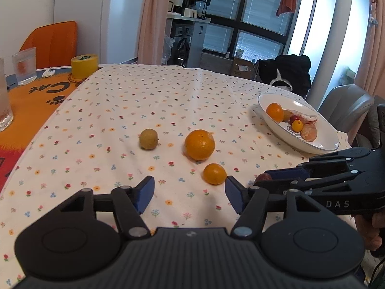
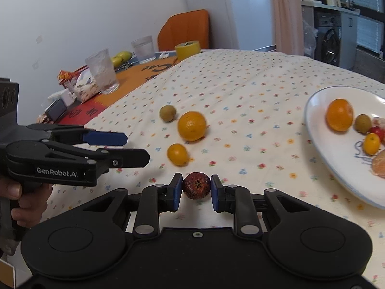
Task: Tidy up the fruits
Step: 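Close the left tool on the small orange while right holds the plum, then carry both fruits to the plate and open the right tool to drop the plum, then open the left tool to drop the small orange onto the plate, then grasp a large orange with the right tool while left grasps a yellow-green plum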
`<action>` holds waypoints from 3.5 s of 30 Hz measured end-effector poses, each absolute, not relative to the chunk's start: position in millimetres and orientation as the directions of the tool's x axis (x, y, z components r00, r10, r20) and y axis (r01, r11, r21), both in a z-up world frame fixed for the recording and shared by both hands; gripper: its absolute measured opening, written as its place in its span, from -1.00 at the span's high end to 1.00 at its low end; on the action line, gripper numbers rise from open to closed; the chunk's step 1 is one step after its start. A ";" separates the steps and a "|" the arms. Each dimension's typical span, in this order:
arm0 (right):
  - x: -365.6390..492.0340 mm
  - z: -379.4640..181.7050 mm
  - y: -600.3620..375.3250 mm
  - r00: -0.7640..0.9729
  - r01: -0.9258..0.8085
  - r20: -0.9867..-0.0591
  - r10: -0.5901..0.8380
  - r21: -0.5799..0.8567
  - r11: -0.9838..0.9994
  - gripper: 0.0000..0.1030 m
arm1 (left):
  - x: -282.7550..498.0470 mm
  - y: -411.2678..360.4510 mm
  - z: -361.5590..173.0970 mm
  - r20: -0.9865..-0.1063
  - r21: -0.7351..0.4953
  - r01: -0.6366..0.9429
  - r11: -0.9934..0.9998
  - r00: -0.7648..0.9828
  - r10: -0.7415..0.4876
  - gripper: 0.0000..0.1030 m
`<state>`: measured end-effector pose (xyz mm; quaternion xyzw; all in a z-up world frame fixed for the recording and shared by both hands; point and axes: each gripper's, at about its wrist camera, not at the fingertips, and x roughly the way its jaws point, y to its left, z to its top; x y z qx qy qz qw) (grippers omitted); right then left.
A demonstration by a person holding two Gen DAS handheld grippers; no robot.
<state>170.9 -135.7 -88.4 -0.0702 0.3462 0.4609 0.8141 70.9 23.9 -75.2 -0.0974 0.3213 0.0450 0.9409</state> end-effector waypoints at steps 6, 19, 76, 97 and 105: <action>178.5 -82.1 -153.1 0.387 -0.767 -0.610 0.691 0.203 0.608 0.55 | 83.7 17.3 -76.0 -0.609 -0.161 -0.131 0.978 0.793 0.006 -0.09; 195.5 -70.1 -196.2 0.495 -0.693 -0.573 0.653 0.192 0.695 0.55 | 111.4 -0.3 -88.0 -0.635 -0.160 -0.102 0.982 0.772 -0.023 0.16; 231.5 -81.2 -310.1 0.683 -0.459 -0.504 0.529 0.269 0.847 0.18 | 202.0 -97.8 -35.7 -0.546 -0.114 0.124 0.986 0.821 -0.167 0.44; 229.3 -82.3 -269.3 0.635 -0.526 -0.493 0.595 0.288 0.800 -0.10 | 166.9 -39.1 -32.8 -0.565 -0.056 -0.041 0.998 0.825 0.003 -0.46; 222.8 -76.4 -248.1 0.637 -0.553 -0.490 0.595 0.248 0.796 -0.62 | 153.1 -19.8 -32.0 -0.549 -0.049 -0.112 0.992 0.833 0.067 -0.73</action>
